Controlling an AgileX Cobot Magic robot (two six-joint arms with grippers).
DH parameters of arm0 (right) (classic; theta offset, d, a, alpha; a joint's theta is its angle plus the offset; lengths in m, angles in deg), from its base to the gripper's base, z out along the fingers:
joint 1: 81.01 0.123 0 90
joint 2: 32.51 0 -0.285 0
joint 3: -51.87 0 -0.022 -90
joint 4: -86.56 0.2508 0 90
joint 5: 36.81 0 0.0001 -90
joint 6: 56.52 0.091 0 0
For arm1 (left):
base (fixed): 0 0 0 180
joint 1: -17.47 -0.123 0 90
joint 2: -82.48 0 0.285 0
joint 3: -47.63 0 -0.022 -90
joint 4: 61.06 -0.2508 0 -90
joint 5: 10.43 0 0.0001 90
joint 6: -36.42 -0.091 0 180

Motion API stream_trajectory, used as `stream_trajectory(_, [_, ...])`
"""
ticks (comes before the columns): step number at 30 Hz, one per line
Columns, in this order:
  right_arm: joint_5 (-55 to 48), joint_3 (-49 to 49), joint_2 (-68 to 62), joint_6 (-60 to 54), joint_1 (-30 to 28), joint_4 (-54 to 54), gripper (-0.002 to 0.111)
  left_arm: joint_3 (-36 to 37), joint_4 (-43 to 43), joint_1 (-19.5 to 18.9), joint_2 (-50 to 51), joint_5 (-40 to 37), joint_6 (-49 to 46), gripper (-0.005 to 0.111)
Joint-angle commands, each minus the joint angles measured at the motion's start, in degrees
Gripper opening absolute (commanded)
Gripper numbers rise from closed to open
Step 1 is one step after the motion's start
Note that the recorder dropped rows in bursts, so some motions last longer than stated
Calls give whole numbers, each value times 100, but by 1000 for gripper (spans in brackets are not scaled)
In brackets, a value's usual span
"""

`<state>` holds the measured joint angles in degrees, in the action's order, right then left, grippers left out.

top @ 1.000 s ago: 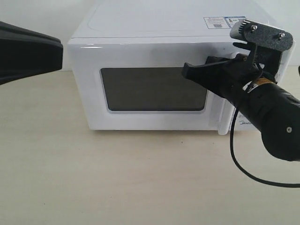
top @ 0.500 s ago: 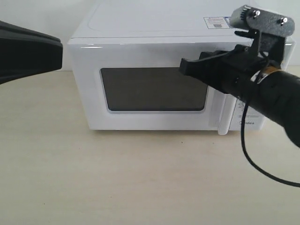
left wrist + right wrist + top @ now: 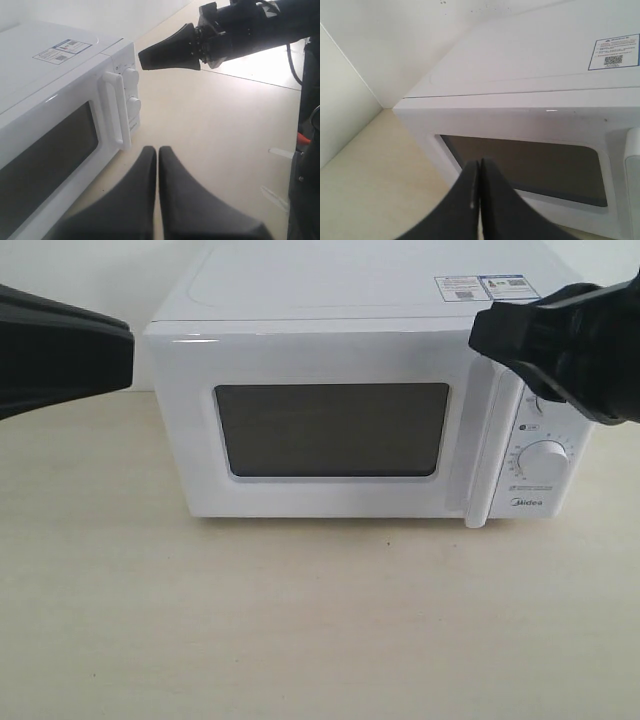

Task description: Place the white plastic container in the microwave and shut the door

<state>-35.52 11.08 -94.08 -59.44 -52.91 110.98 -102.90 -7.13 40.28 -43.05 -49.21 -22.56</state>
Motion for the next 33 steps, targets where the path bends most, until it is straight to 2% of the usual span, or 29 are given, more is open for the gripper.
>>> stream_trajectory(1, [-17, 29, 52, -52, -18, -67, 0, 20, 60, 38, -22, -10, 57, 4])
stream_trajectory(13, [-17, 29, 52, -52, -18, -67, 0, 20, 18, 38, -108, 41, 17, 4])
stream_trajectory(21, [-17, 29, 52, -52, -18, -67, 0, 20, -679, -21, -1236, -99, 289, 4])
stream_trajectory(24, [-17, 29, 52, -52, -18, -67, 0, 20, -1367, -182, -1830, -271, 1310, 4])
stream_trajectory(30, [-19, 29, 52, -42, -18, -67, 0, 20, -3289, -558, -2925, -910, 4629, 4])
stream_trajectory(33, [-19, 29, 52, -42, -18, -67, 0, 31, -3724, -623, -3422, -1259, 5602, 4])
